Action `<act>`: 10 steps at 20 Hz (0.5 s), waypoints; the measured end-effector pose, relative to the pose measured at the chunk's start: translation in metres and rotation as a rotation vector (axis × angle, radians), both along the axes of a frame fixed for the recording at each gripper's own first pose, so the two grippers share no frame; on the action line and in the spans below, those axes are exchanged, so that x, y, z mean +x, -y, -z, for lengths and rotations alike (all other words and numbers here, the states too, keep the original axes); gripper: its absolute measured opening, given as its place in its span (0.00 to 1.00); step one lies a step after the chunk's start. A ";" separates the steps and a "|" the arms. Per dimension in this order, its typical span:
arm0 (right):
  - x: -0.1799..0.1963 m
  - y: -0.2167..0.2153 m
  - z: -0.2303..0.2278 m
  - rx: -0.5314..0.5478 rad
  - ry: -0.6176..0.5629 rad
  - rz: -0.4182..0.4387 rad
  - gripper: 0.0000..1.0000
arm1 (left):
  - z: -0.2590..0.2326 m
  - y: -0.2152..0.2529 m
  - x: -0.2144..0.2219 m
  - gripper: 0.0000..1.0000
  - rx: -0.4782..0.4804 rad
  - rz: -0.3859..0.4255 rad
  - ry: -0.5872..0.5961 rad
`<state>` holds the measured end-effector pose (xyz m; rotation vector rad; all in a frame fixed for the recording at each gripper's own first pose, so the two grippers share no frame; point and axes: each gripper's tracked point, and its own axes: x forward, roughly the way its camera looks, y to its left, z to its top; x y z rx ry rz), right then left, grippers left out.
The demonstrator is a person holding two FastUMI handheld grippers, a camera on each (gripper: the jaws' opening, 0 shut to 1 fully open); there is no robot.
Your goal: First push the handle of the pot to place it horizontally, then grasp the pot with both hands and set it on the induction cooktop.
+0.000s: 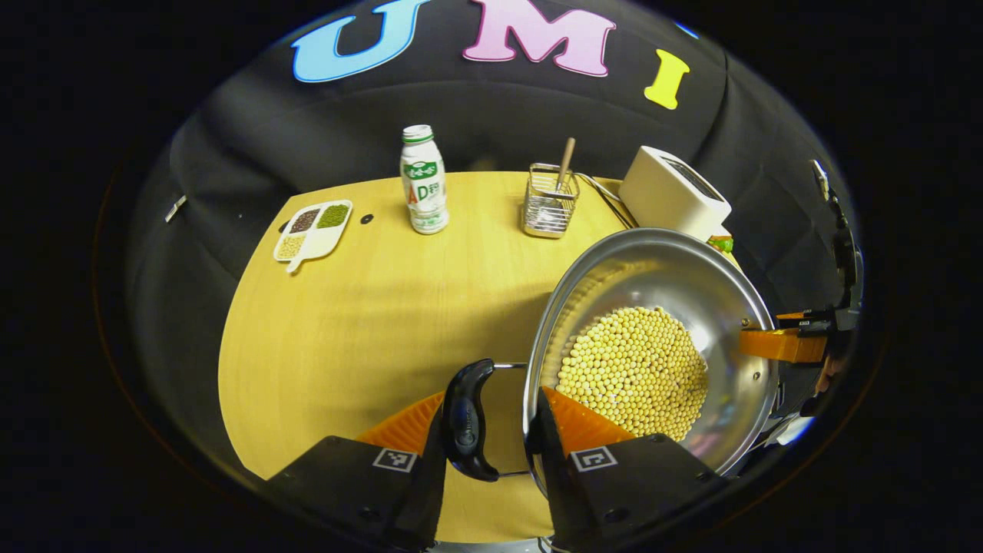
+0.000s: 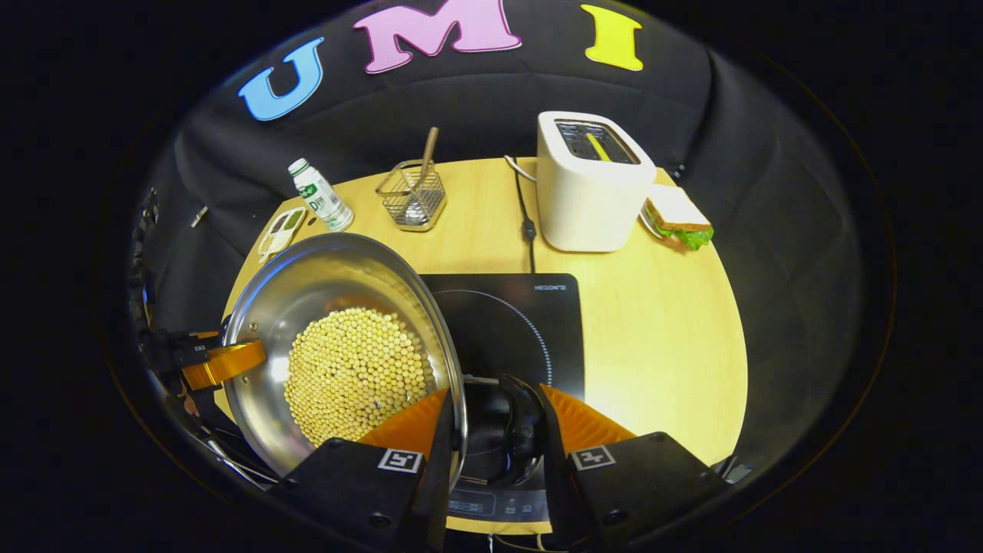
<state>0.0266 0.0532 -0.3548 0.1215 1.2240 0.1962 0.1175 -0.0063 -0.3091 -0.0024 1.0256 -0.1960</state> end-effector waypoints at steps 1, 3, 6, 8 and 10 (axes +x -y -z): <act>0.000 0.008 0.002 -0.002 -0.004 0.004 0.55 | 0.002 0.008 0.001 0.58 -0.001 0.005 -0.003; 0.003 0.021 0.007 -0.005 -0.007 0.014 0.60 | 0.005 0.022 0.005 0.58 -0.004 0.013 -0.005; 0.005 0.039 0.014 -0.014 -0.016 0.023 0.55 | 0.012 0.041 0.010 0.58 -0.014 0.021 -0.013; 0.007 0.049 0.019 -0.015 -0.028 0.028 0.55 | 0.017 0.052 0.013 0.58 -0.015 0.027 -0.020; 0.009 0.057 0.024 -0.014 -0.038 0.032 0.55 | 0.021 0.060 0.017 0.58 -0.011 0.032 -0.024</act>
